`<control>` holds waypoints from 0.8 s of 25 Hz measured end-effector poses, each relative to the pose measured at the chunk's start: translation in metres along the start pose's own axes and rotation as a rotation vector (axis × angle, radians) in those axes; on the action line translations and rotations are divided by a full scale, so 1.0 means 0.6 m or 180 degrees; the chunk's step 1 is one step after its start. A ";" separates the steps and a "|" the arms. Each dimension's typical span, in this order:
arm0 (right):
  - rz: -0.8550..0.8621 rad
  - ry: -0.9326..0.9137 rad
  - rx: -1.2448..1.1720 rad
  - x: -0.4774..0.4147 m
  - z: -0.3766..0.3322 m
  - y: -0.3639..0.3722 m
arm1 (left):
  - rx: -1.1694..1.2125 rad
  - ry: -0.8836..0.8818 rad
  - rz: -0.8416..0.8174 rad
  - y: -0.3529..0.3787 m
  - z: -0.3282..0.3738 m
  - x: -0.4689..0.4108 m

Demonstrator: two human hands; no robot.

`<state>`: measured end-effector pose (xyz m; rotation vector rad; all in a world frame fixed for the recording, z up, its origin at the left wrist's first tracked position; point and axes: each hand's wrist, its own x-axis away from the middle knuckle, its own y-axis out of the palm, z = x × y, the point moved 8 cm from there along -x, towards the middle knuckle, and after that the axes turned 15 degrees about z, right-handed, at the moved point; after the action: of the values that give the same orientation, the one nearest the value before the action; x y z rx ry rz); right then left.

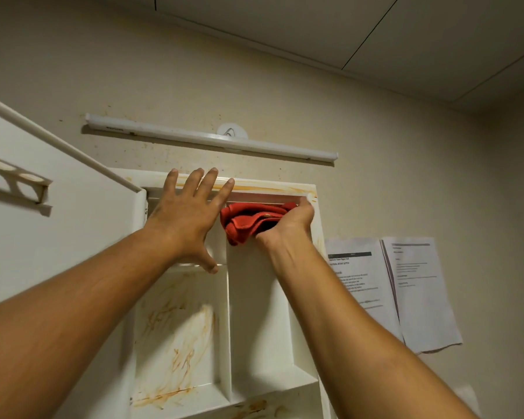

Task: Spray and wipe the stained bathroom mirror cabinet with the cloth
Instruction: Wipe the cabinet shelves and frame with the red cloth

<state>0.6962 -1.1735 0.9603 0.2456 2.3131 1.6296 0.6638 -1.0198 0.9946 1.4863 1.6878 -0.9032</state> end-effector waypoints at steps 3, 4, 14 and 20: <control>-0.0207 0.0091 -0.0015 0.005 -0.013 0.037 | 0.0019 -0.0026 0.0004 -0.002 -0.003 0.004; -0.0213 0.0143 0.0045 0.006 -0.015 0.043 | -0.0008 -0.0018 0.0035 -0.004 -0.003 0.003; 0.0250 -0.0025 -0.0150 0.012 -0.006 0.037 | 0.0094 -0.0010 0.0037 -0.011 -0.004 0.005; -0.0154 0.0471 -0.0424 0.015 -0.003 0.053 | 0.0049 -0.0003 -0.0066 -0.011 -0.004 0.008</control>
<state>0.6860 -1.1615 0.9895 0.0403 2.2829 1.8242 0.6565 -1.0158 0.9925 1.4809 1.7020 -0.9298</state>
